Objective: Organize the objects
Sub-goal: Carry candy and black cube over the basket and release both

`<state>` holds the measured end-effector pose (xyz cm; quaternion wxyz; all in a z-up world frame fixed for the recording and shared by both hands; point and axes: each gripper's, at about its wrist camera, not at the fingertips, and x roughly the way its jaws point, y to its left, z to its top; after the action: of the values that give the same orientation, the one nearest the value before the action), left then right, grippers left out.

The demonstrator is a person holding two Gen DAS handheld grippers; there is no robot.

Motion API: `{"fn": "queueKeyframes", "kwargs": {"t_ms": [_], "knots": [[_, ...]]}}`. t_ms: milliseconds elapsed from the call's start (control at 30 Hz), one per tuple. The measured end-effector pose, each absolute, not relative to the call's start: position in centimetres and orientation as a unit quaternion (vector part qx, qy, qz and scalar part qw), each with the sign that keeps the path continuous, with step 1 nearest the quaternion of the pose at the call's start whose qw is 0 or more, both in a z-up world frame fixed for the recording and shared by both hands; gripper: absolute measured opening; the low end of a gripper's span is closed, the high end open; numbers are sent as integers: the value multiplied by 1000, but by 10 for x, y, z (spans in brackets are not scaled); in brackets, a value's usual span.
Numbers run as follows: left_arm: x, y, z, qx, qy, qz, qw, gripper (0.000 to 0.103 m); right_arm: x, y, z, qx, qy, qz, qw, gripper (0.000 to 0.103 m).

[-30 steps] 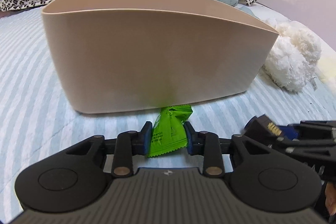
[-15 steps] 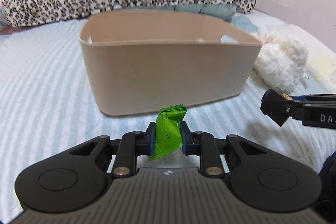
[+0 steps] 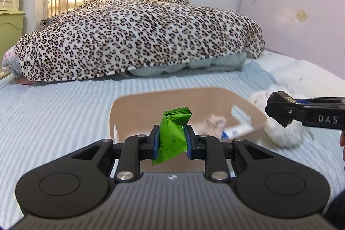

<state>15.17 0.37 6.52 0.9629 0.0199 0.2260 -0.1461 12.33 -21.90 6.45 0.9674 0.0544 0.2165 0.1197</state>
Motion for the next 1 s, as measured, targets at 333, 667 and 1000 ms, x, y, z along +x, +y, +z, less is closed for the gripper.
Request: {"fn": "queueKeyframes", "kwargs": {"t_ms": [333,667,1000], "knots": [[232,-22,45,42,277,-120,952,25,190,-197,59,16,235,102,967,29],[268,-26,4,45,364,-102,925,27,235,-192,25,11,328,86,941,31],[245,-19,22,54,338,-73,937,85,216,-206,32,17,319,73,945,70]]}}
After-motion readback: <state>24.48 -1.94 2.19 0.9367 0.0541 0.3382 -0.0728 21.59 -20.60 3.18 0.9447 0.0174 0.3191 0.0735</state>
